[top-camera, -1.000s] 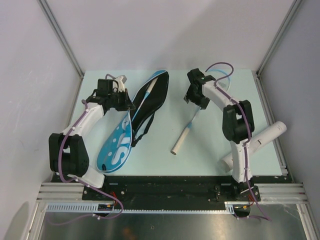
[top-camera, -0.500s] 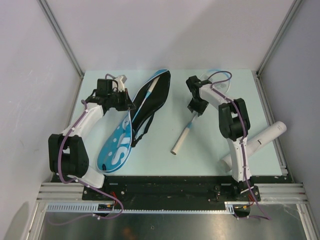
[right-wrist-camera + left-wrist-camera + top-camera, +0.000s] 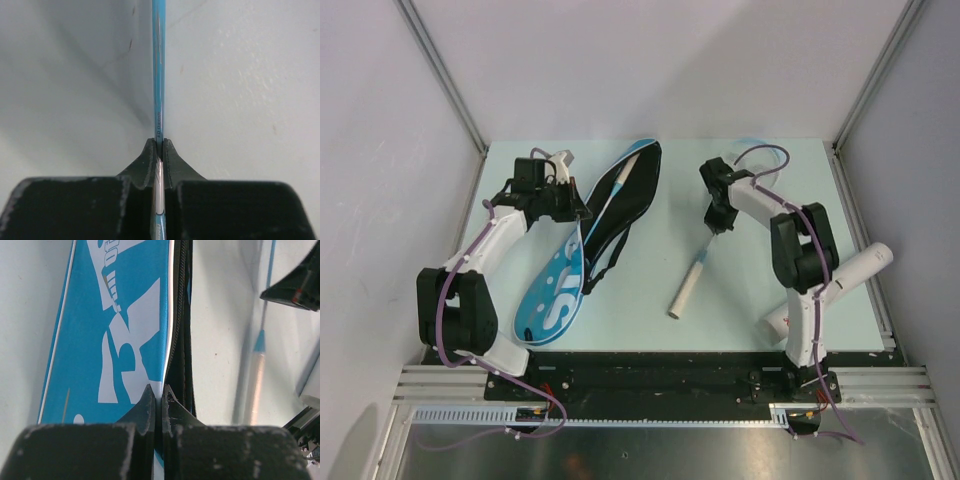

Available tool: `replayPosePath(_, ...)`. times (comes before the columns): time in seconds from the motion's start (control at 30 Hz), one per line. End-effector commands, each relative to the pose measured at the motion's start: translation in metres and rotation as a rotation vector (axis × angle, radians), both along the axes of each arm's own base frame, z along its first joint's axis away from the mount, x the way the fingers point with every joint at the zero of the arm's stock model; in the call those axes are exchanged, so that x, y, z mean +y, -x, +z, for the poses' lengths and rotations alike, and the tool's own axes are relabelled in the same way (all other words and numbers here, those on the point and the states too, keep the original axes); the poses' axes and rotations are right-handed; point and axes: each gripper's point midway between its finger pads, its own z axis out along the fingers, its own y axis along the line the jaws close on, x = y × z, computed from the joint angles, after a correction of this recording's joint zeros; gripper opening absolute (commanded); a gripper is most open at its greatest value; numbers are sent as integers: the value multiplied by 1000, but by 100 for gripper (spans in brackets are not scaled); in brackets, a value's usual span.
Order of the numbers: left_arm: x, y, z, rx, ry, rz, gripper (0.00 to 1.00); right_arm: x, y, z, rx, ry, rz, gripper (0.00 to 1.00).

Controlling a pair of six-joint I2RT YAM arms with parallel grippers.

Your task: Pack up the badminton gear

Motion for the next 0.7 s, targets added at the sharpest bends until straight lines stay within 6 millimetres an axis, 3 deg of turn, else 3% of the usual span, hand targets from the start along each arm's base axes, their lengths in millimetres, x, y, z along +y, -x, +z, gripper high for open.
replayPosePath(0.0, -3, -12, 36, -143, 23, -10, 0, 22, -11, 120, -341, 8, 285, 0)
replayPosePath(0.03, -1, -13, 36, -145, 18, -3, 0, 22, -8, 135, -375, 9, 321, 0)
replayPosePath(0.07, 0, -14, 36, -148, 14, -2, 0, 28, 0, 162, -429, -27, 394, 0)
replayPosePath(0.1, 0, -15, 36, -151, 10, -2, 0, 34, 5, 173, -455, -42, 477, 0)
replayPosePath(0.13, 2, -15, 35, -150, 7, 3, 0, 33, 12, 174, -457, -4, 652, 0)
replayPosePath(0.17, 3, -16, 35, -152, 2, 6, 0, 54, 30, 194, -502, -122, 827, 0)
replayPosePath(0.23, 5, -17, 35, -157, -8, 11, 1, 59, 45, 208, -524, -106, 1042, 0)
replayPosePath(0.33, 10, -19, 35, -171, -35, 20, 0, 51, 57, 208, -439, -16, 1122, 0)
replayPosePath(0.37, 11, -19, 34, -174, -43, 19, 0, 54, 54, 225, -460, 54, 1190, 0)
replayPosePath(0.4, 13, -20, 33, -175, -53, 27, 0, 50, 65, 207, -340, 71, 1218, 0)
replayPosePath(0.47, 14, -20, 30, -173, -61, 25, 1, 39, 67, 205, -266, 184, 1268, 0)
replayPosePath(0.57, 14, -19, 27, -173, -71, 18, 0, 10, 80, 182, -120, 302, 1309, 0)
replayPosePath(0.6, 15, -20, 27, -176, -77, 21, 1, -2, 89, 164, -47, 338, 1348, 0)
replayPosePath(0.67, 17, -20, 25, -174, -87, 27, 0, -15, 95, 165, -60, 394, 1359, 0)
